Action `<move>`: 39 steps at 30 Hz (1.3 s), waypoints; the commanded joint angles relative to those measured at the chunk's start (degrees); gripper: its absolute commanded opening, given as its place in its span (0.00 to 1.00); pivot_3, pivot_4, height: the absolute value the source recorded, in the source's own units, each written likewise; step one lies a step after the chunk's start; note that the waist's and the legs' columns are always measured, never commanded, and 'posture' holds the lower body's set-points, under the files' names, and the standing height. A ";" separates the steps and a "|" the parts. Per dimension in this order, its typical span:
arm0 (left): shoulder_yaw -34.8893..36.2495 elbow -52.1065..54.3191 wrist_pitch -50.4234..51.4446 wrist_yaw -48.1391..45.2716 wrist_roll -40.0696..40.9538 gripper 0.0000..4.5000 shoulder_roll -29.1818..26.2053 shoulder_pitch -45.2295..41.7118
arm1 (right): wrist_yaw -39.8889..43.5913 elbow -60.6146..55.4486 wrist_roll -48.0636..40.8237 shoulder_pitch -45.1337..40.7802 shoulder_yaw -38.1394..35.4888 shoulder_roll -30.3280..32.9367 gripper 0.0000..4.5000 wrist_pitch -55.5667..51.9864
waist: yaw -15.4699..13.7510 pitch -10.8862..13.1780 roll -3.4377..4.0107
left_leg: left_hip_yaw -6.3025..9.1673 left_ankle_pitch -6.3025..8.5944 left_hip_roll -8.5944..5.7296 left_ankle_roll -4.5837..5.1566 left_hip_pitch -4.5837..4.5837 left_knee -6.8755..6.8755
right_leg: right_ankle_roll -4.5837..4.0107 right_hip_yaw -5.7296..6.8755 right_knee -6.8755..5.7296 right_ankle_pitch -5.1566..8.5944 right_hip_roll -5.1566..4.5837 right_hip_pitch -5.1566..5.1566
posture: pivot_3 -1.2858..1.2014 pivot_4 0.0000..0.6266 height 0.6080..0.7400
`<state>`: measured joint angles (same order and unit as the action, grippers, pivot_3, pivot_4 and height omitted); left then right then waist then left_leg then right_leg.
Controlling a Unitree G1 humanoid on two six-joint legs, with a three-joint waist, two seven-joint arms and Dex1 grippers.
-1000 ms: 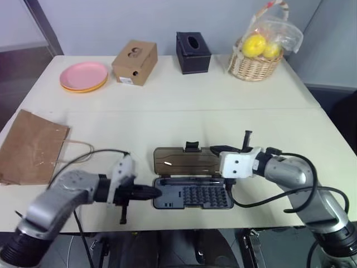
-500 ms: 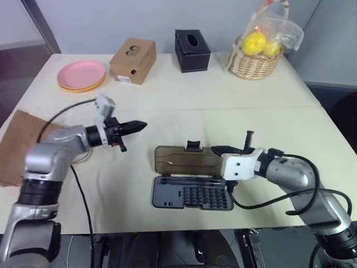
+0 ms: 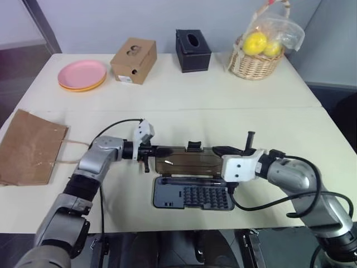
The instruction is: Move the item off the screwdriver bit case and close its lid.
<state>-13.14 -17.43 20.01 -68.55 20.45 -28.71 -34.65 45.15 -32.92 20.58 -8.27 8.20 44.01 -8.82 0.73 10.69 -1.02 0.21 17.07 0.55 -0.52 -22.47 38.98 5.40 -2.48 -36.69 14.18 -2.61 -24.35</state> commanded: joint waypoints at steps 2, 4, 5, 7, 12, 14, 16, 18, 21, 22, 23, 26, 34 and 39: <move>0.54 2.08 0.73 -1.99 -0.21 0.00 -0.32 -0.79 | -0.17 -2.97 -0.01 0.65 -2.25 0.43 0.43 -1.15 | -0.03 0.00 0.00 | 0.02 0.00 0.00 0.00 0.01 0.00 | 0.01 0.00 -0.02 0.00 0.00 0.00 | 0.52 0.24 1.00; 0.44 2.22 0.80 -2.88 -0.35 0.00 -0.53 -0.58 | 0.48 -3.55 -0.49 1.01 -2.97 0.70 0.65 -2.62 | -0.05 0.00 0.00 | 0.02 0.00 0.00 0.00 0.01 0.01 | 0.01 0.00 -0.05 0.00 0.00 0.00 | 0.52 0.24 1.00; 0.45 2.25 0.81 -3.17 -0.42 0.00 -0.56 -0.52 | 0.74 -3.78 -0.79 1.09 -3.30 0.76 0.78 -3.22 | -0.05 0.00 0.00 | 0.02 0.00 0.00 0.00 0.01 0.03 | 0.00 0.00 -0.06 0.00 0.00 0.00 | 0.52 0.24 1.00; 0.32 2.68 1.27 -4.08 -0.27 0.00 -0.58 -0.30 | 2.70 -5.96 -5.68 0.35 -7.49 0.69 0.89 -6.86 | -0.06 0.00 0.00 | 0.03 0.00 0.00 0.00 0.01 0.04 | 0.01 0.00 -0.06 0.00 -0.01 0.00 | 0.52 0.24 1.00; -0.08 3.98 1.47 -6.10 0.10 0.00 0.11 -0.74 | 13.19 -15.30 -31.60 0.89 -27.29 0.87 0.89 -26.91 | -0.33 0.00 -0.01 | 0.19 0.00 0.03 0.00 0.01 0.05 | 0.02 0.00 -0.14 -0.01 -0.03 0.00 | 0.52 0.24 1.00; -0.03 4.62 1.77 -6.87 0.50 0.00 0.56 -1.52 | 16.90 -17.14 -40.64 3.69 -35.31 2.18 0.84 -35.06 | -0.64 0.00 -0.02 | 0.27 0.01 0.03 0.01 0.02 0.06 | 0.03 0.04 -0.19 -0.02 -0.05 0.04 | 0.52 0.24 1.00; -0.32 7.73 4.38 -8.92 2.34 0.00 0.45 -2.12 | 22.31 -19.24 -48.41 10.94 -43.36 3.24 0.69 -39.59 | -1.18 0.00 -0.03 | 0.27 0.02 0.03 0.03 0.04 0.06 | 0.03 0.05 -0.19 -0.02 -0.05 0.06 | 0.52 0.24 1.00; -1.32 12.56 7.80 -12.18 4.59 0.00 -0.76 -1.84 | 25.69 -22.00 -53.70 18.57 -48.54 3.62 0.48 -41.08 | -1.48 0.00 -0.03 | 0.22 0.04 0.01 0.06 0.03 0.06 | 0.03 0.09 -0.19 -0.01 -0.02 0.09 | 0.52 0.24 1.00; -3.80 18.42 8.14 -16.47 4.89 0.00 -3.35 -0.05 | 24.19 -25.78 -57.55 26.46 -49.18 2.03 0.11 -40.60 | -0.96 -0.02 -0.01 | 0.17 0.04 0.06 0.07 0.10 0.05 | 0.04 0.07 -0.28 -0.01 0.01 0.09 | 0.52 0.24 1.00; -4.56 19.38 7.57 -17.31 4.40 0.00 -3.97 0.45 | 23.31 -26.52 -57.44 28.57 -48.13 1.58 0.01 -39.39 | -0.80 -0.03 0.01 | 0.17 0.04 0.10 0.07 0.17 0.06 | 0.04 0.01 -0.29 0.00 0.04 0.11 | 0.52 0.24 1.00; -5.39 19.87 6.40 -17.97 3.51 0.00 -4.47 0.96 | 22.46 -26.89 -56.65 31.02 -46.32 1.52 0.01 -37.87 | -0.63 -0.04 0.04 | 0.16 0.04 0.10 0.06 0.20 0.06 | 0.02 0.00 -0.29 0.01 0.06 0.13 | 0.52 0.24 1.00; -7.94 18.47 0.84 -18.15 -0.84 0.00 -5.18 1.94 | 20.00 -27.08 -53.00 36.26 -39.95 2.19 0.01 -32.90 | -0.02 -0.04 0.03 | 0.08 0.02 0.10 0.04 0.23 0.08 | -0.16 0.01 -0.29 0.13 0.09 0.17 | 0.52 0.24 1.00; -5.48 1.88 -7.11 -9.88 -6.38 0.00 2.01 -4.10 | 9.96 -21.65 -39.80 30.92 -12.57 2.23 0.01 -24.78 | -0.20 -0.03 -0.15 | 0.09 -0.01 0.02 0.01 0.11 0.24 | -0.16 0.02 -0.29 0.13 0.08 0.13 | 0.52 0.24 1.00; -7.66 -3.79 -9.65 -12.85 -8.41 0.00 3.46 -7.21 | 7.83 -13.95 -32.12 24.66 3.98 0.21 0.01 -19.48 | 0.09 -0.04 -0.19 | 0.09 0.00 -0.01 0.01 0.07 0.20 | -0.01 0.00 -0.28 0.11 0.05 0.07 | 0.52 0.24 1.00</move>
<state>-19.62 -20.77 11.90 -79.34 12.92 -25.58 -41.25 53.62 -49.03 -14.77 17.72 6.93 44.99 -31.28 0.82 10.65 -1.20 0.30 17.07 0.55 -0.51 -22.38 39.17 5.43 -2.48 -36.97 14.27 -2.54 -24.29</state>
